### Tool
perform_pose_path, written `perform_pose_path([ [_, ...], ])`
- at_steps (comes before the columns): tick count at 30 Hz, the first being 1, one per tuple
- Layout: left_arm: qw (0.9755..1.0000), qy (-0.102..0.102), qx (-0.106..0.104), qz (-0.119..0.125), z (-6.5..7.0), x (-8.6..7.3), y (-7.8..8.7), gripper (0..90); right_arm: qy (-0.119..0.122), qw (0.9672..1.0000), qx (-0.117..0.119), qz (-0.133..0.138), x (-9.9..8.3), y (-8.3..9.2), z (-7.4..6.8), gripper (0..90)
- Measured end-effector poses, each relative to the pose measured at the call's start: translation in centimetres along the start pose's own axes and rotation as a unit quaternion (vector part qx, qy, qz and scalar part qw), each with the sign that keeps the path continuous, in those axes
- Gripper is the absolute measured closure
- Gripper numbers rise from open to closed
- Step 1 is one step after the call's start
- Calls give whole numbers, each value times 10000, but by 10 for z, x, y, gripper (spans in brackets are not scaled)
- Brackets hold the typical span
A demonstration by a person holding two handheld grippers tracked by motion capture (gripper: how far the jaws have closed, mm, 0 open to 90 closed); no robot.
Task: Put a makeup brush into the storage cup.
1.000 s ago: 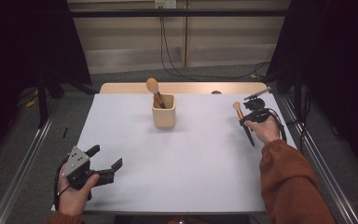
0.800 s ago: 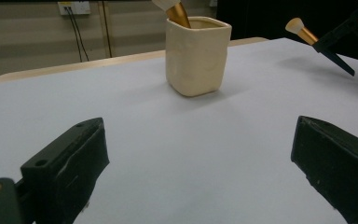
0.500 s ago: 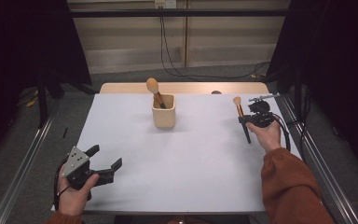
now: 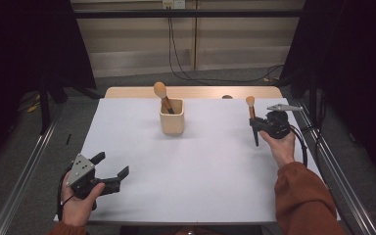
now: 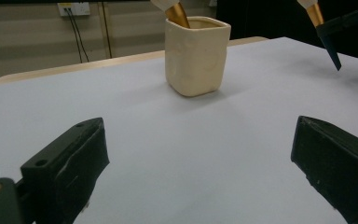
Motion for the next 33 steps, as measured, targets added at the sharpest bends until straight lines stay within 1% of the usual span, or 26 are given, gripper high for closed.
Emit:
perform_pose_path([
  [2, 10000, -4, -3, 1, 0, 0, 0, 37, -52, 9999, 94, 72, 0, 1, -1, 752],
  [7, 10000, 3, -8, 4, 0, 0, 0, 37, -162, 9992, 226, 290, 0, 8, -1, 752],
  [9, 10000, 35, -11, 8, 0, 0, 0, 37, -192, 9987, 295, 362, 0, 12, -3, 752],
  [12, 10000, 25, -10, 4, 0, 0, 0, 37, -216, 9978, 427, 450, 1, 18, -7, 752],
  [17, 10000, 57, -6, 37, 0, 1, 0, 37, -217, 9967, 600, 510, -3, 22, -13, 752],
  [20, 9999, 76, -23, 68, 0, 2, 0, 37, -295, 9950, 760, 581, -2, 25, -18, 752],
  [23, 9999, 79, -26, 58, 0, 1, 0, 37, -186, 9943, 868, 582, -3, 29, -25, 752],
  [24, 9999, 80, -25, 58, 0, 1, 1, 37, -211, 9937, 930, 588, -3, 30, -29, 752],
  [25, 9999, 88, -27, 67, 0, 1, 1, 37, -176, 9932, 967, 621, -3, 31, -31, 751],
  [27, 9999, 95, -35, 87, 1, 2, 1, 37, -233, 9911, 1128, 673, -2, 34, -37, 751],
  [28, 9999, 96, -34, 94, 1, 2, 1, 37, -224, 9907, 1143, 703, -2, 36, -39, 752],
  [30, 9999, 104, -30, 112, 1, 2, 1, 37, -142, 9895, 1228, 746, -1, 40, -45, 751],
  [31, 9999, 106, -32, 112, 0, 2, 1, 37, -155, 9888, 1265, 781, 0, 42, -47, 752],
  [33, 9999, 105, -16, 114, 0, 2, 2, 37, -97, 9874, 1337, 836, 2, 47, -53, 751],
])
Point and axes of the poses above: each handheld gripper's, and its own axes: y roughly backward along the jaws, x roughly out of its top, z roughly to its right, the point moved 9 cm from there along -y, roughly forward along the jaws, and after that the axes turned 5 degrees about -x, right-handed, at the moved point
